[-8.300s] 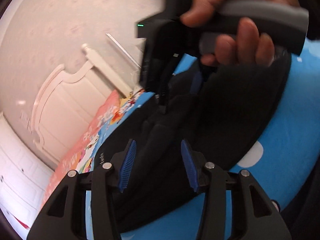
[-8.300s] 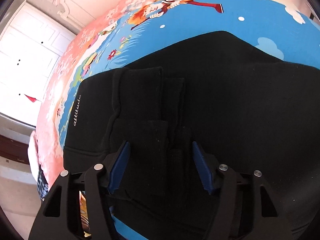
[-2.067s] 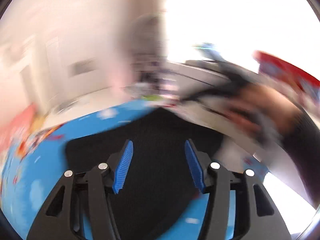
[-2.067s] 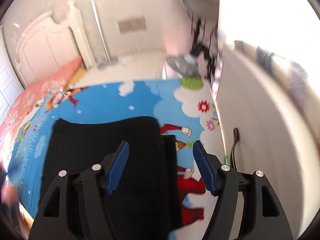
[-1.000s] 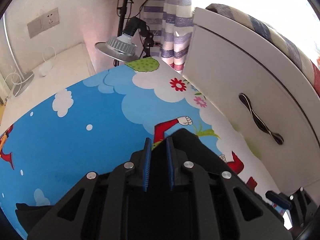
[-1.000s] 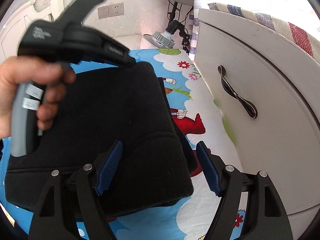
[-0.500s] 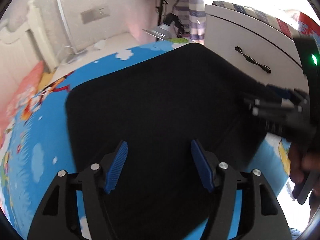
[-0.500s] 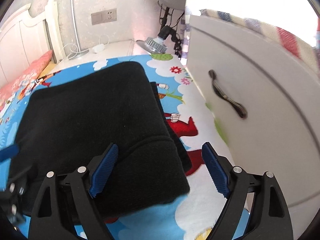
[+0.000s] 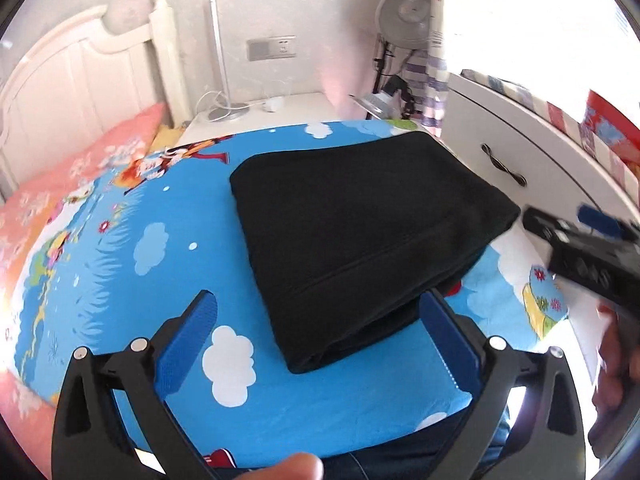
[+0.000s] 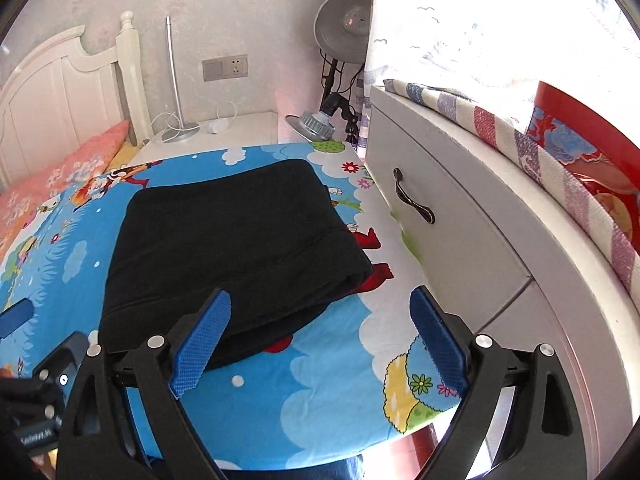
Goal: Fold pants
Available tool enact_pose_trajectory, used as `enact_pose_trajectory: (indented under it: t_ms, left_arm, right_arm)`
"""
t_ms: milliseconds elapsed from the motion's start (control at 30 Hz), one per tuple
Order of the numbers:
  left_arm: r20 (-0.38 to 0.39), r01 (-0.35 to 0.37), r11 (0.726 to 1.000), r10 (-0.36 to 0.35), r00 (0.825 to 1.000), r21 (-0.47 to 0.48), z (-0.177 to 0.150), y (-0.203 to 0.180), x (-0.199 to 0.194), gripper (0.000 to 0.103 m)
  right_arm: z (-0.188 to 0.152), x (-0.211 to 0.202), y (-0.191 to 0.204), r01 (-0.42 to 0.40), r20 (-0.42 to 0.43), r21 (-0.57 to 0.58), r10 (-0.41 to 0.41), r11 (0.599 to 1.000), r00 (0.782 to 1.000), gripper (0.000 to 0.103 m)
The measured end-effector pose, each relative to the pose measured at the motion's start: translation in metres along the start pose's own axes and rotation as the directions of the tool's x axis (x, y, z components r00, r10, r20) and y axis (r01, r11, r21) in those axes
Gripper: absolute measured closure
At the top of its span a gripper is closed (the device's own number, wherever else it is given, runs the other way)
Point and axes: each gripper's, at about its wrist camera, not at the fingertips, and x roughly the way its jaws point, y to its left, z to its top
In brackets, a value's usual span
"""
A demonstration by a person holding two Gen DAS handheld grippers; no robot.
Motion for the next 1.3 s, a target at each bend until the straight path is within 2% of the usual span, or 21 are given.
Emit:
enact_pose_trajectory:
  t_ms: [100,167,400,1167,1300]
  left_arm:
    - [0.006,0.105,0.993,-0.105,0.994,-0.054,0.003,0.009,-0.003,0.002]
    - [0.010,0.142,0.988,-0.142,0.990,-0.065,0.004,0.011,-0.005,0.002]
    - [0.038,0.140,0.989,-0.139,0.990,-0.040,0.007,0.003,-0.009,0.002]
    - [0.023,0.177,0.984,-0.177,0.984,-0.026,0.012,-0.005,-0.002,0.002]
    - [0.046,0.184,0.983,-0.183,0.982,-0.018,0.011,-0.007,-0.004,0.002]
  right_arm:
    - [0.000,-0.002,0.004,0.000,0.009,-0.014,0.000,1.000,1.000,0.015]
    - [0.001,0.000,0.003,0.000,0.006,-0.011,0.000,1.000,1.000,0.015]
    - [0.000,0.002,-0.003,0.014,0.004,0.002,-0.014,1.000,1.000,0.015]
    - [-0.004,0.006,-0.008,0.016,-0.009,0.015,-0.015,1.000,1.000,0.015]
    - [-0.005,0.006,-0.010,0.018,-0.013,0.022,-0.017,1.000,1.000,0.015]
